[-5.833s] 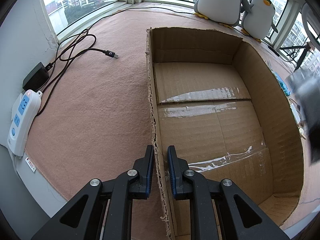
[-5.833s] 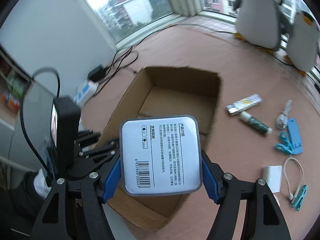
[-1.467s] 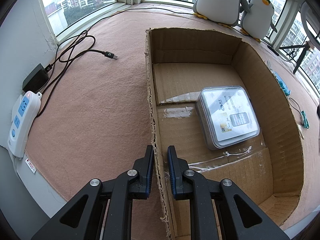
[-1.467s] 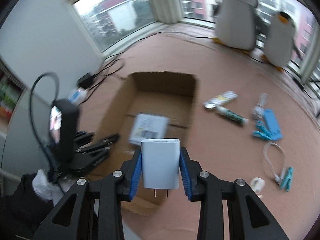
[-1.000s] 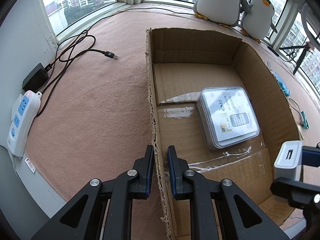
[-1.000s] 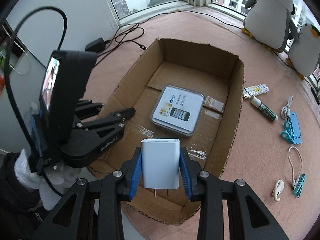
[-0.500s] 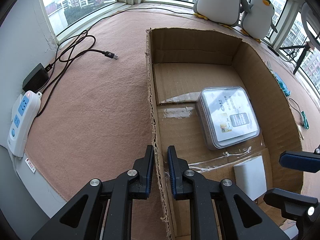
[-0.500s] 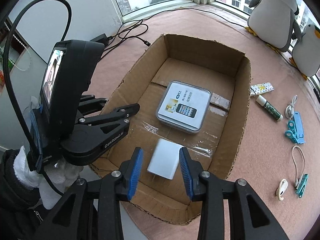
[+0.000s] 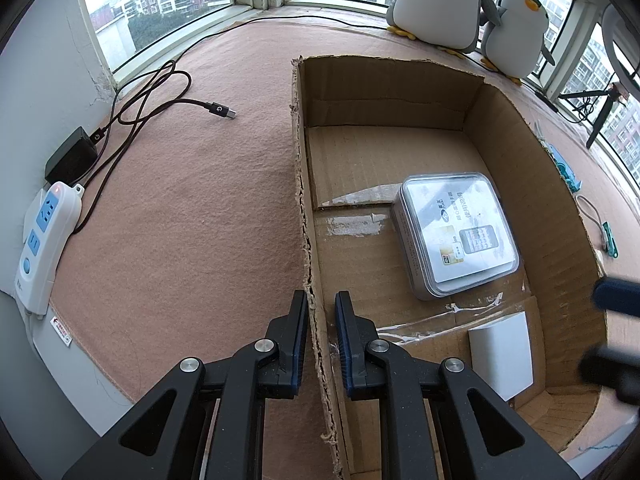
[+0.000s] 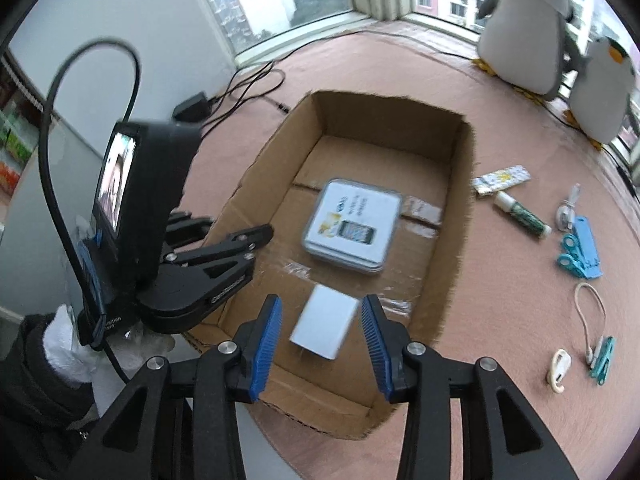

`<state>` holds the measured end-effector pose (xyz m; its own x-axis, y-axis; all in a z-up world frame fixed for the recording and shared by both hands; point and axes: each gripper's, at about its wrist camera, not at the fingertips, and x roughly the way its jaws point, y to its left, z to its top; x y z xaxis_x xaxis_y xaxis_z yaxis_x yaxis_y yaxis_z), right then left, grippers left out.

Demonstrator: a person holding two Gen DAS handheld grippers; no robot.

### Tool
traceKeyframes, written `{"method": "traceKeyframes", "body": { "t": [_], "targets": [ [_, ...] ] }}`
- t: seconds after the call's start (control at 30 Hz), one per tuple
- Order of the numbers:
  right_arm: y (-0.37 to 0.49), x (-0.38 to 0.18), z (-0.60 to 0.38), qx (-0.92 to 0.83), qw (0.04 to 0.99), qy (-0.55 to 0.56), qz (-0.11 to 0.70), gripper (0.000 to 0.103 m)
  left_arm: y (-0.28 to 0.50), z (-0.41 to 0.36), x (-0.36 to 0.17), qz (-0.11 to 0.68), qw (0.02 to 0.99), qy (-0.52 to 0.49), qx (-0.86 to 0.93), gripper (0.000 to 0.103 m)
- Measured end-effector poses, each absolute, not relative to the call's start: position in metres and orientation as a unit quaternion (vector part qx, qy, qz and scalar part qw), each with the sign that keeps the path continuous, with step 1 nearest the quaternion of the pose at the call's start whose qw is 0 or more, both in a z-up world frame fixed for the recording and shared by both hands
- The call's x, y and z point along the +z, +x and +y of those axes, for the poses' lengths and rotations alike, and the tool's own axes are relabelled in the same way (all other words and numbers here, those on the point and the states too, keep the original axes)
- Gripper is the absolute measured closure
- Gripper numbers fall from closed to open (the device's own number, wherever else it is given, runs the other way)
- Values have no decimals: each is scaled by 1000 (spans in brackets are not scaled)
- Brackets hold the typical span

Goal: Organize rigid objects
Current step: 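Move the right gripper back to the white earbud and grasp it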

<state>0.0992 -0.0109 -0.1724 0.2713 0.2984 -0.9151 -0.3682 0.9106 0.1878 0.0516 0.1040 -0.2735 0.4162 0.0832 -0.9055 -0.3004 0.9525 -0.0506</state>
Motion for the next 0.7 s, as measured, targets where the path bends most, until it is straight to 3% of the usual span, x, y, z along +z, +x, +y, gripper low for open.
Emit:
{"method": "traceKeyframes", "body": {
  "t": [0.23,0.33,0.57,0.7],
  "targets": [
    [102,-159,-67,141,823,21,549,61,52,104,-274,528,835,-103,115,88],
    [99,-159,-100,106,830,38,547,55,52,104,-274,528,835,-103,115,88],
    [94,-174,-171,20,826,58,560,54,52,104,-274,528,835,-103,115,88],
    [91,-186,-197,-4,816,59,575,45,52,104,-274,528,835,-103,115,88]
  ]
}}
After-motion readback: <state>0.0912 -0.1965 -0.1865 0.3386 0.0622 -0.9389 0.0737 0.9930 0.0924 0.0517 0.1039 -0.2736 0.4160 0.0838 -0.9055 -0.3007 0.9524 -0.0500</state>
